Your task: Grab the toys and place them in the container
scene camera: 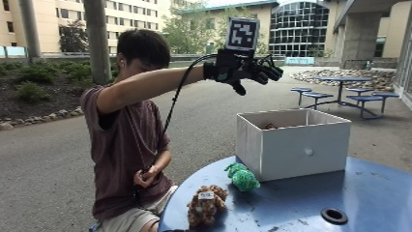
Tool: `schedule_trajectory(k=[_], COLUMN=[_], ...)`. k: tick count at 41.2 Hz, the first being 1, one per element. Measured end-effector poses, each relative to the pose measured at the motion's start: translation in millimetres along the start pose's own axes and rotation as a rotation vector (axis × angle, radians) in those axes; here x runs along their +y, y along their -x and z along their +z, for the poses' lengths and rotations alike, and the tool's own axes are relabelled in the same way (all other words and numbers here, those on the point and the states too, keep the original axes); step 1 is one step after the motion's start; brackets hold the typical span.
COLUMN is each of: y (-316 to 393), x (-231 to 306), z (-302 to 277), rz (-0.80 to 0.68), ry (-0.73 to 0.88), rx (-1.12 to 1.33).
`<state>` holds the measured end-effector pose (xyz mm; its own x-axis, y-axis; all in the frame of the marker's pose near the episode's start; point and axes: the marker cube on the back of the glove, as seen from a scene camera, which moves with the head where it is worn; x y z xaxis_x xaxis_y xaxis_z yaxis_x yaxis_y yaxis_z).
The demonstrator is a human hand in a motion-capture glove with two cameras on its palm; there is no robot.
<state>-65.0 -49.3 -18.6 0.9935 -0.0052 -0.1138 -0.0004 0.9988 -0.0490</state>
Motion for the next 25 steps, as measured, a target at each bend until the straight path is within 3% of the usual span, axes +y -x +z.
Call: schedule_trajectory(k=[12,25], y=[-103.0,-82.0], x=[63.8,81.4], z=[115.9,248.7], rz=[0.049,-0.069], ry=[0.055,0.152], rx=[-0.047,-0.170])
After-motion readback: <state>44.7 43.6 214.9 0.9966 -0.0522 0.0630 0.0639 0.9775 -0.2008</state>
